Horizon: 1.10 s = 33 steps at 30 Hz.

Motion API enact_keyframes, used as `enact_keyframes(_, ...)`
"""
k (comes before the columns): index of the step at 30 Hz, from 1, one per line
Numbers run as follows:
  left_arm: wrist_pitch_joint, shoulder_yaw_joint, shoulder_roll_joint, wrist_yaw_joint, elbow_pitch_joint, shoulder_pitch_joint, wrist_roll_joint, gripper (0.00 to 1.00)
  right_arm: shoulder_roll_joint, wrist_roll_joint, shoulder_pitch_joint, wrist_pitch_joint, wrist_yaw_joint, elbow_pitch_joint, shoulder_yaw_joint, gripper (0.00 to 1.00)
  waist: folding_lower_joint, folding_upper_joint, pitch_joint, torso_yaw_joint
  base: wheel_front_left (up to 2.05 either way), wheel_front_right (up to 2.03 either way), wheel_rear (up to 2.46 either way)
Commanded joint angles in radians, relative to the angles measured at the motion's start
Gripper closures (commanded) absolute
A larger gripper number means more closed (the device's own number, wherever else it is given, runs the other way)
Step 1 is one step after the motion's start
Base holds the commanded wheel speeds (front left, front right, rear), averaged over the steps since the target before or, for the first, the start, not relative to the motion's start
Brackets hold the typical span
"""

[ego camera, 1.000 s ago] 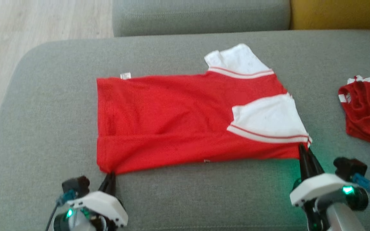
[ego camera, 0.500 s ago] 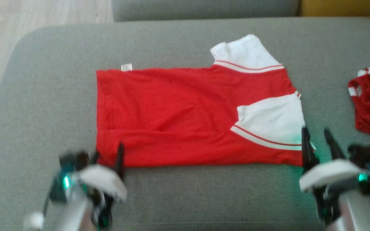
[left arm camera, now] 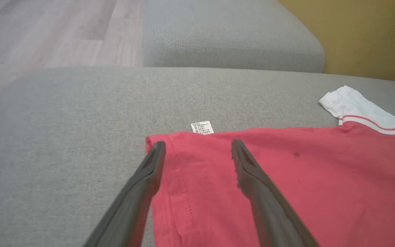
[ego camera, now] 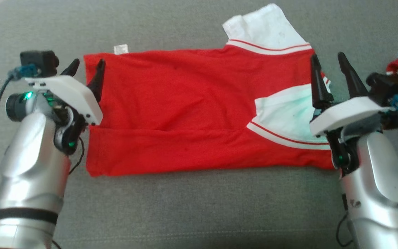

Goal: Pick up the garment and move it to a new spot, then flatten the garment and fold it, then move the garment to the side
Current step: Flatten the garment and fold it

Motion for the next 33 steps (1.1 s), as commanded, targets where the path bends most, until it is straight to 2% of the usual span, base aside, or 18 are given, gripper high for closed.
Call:
enact_keyframes(1, 0.009, 0.026, 0.038, -0.006, -0.011, -0.066, -0.012, 0.0, -0.002, 0.0, -0.035, -0.007, 0.007, -0.024, 0.029, 0.0, 0.0, 0.0, 0.024, -0.016, 0.0, 0.0, 0.0)
enact_keyframes(14, -0.005, 0.026, 0.046, -0.014, 0.142, -0.185, -0.05, 0.0, -0.012, 0.004, -0.136, -0.02, 0.007, 0.025, 0.06, 0.0, 0.0, 0.0, 0.103, -0.044, 0.0, 0.0, 0.0)
enact_keyframes(15, -0.009, 0.024, 0.045, -0.014, 0.152, -0.191, -0.05, 0.16, -0.014, 0.004, -0.146, -0.016, 0.007, 0.028, 0.061, 0.0, 0.0, 0.0, 0.106, -0.043, 0.0, 0.0, 0.0)
enact_keyframes(16, -0.013, 0.021, 0.043, -0.014, 0.161, -0.196, -0.05, 0.54, -0.017, 0.006, -0.158, -0.01, 0.007, 0.032, 0.062, 0.0, 0.0, 0.0, 0.111, -0.041, 0.0, 0.0, 0.0)
enact_keyframes(17, -0.018, 0.017, 0.042, -0.015, 0.168, -0.202, -0.05, 0.82, -0.022, 0.009, -0.171, -0.004, 0.007, 0.037, 0.062, 0.0, 0.0, 0.0, 0.115, -0.038, 0.0, 0.0, 0.0)
enact_keyframes(18, -0.026, 0.013, 0.041, -0.016, 0.173, -0.208, -0.049, 1.0, -0.029, 0.007, -0.188, 0.003, 0.007, 0.043, 0.065, 0.0, 0.0, 0.0, 0.119, -0.035, 0.0, 0.0, 0.0)
enact_keyframes(25, -0.081, -0.028, 0.012, -0.02, 0.188, -0.264, -0.049, 1.0, -0.087, -0.025, -0.342, 0.094, 0.007, 0.134, 0.071, 0.0, 0.0, 0.0, 0.169, 0.018, 0.0, 0.0, 0.0)
enact_keyframes(33, -0.145, -0.117, -0.061, -0.023, 0.172, -0.34, -0.07, 1.0, -0.147, -0.078, -0.565, 0.236, 0.007, 0.319, 0.045, 0.0, 0.0, 0.0, 0.249, 0.126, 0.0, 0.0, 0.0)
